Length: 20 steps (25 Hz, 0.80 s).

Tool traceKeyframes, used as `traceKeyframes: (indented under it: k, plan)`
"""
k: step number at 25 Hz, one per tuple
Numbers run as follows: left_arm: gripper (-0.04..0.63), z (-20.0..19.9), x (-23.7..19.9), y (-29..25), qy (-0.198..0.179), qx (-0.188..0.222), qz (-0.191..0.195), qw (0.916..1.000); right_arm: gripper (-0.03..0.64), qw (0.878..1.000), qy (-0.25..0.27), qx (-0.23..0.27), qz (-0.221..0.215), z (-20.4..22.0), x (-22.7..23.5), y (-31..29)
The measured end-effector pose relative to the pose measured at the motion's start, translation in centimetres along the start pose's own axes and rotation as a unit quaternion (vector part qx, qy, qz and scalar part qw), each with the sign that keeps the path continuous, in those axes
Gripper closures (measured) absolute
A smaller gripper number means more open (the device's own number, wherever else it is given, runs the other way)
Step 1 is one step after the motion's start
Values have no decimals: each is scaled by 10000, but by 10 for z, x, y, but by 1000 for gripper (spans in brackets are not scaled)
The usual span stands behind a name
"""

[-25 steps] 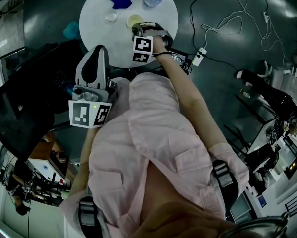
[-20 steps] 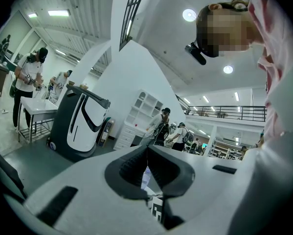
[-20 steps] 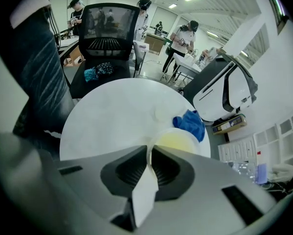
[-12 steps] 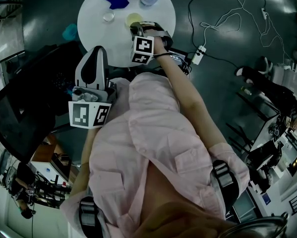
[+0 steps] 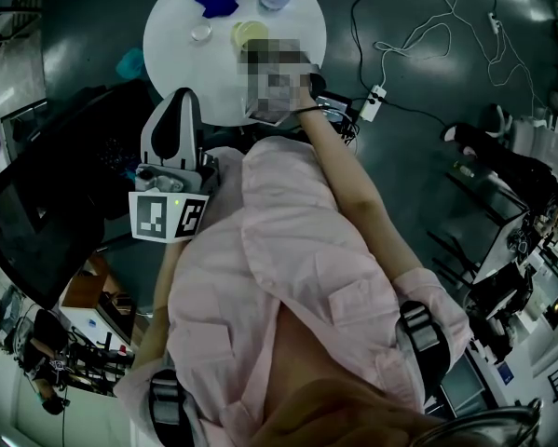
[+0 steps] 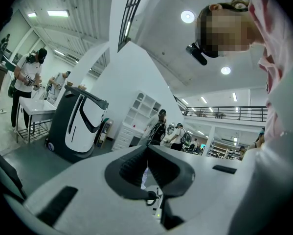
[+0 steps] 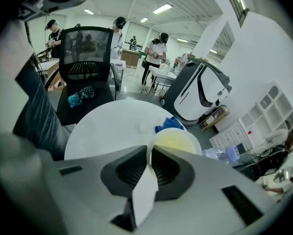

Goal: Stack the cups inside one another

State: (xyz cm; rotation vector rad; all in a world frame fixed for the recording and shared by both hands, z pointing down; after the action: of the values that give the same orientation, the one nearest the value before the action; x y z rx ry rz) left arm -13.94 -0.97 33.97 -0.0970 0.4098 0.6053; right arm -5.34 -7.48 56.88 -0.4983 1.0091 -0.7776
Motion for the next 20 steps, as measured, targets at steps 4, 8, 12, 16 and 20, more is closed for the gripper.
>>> traceKeyframes:
  k: [4, 8, 12, 16, 20]
  plan:
    - [575, 0, 3, 0, -20, 20, 25, 10000, 571, 9989, -433, 153, 133, -8, 11, 12]
    - [575, 1, 6, 0, -49, 17, 38, 10000, 571, 9954, -857, 316, 283, -15, 22, 27]
    - [575, 2, 11, -3, -87, 2, 82, 9999, 571, 9896, -1253, 510, 488, -20, 39, 45]
    - [575, 4, 17, -3, -87, 24, 100, 9999, 571, 9795, -1755, 730, 667, -24, 56, 66]
    - [575, 6, 26, -3, -110, 52, 127, 9998, 571, 9659, -2247, 983, 830, -26, 74, 91]
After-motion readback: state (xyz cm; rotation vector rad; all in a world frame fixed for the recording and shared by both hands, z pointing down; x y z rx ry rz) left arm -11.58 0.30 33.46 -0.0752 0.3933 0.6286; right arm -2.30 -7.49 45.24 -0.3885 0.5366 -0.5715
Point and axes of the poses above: the fingertips, and each gripper's own axes: y backward along the fingers, x to its right, z out of its underside, the point moved 1 cm from there along y, backward along the fingers, and after that the axes turned 14 degrees about z, right-handed, at the moved point
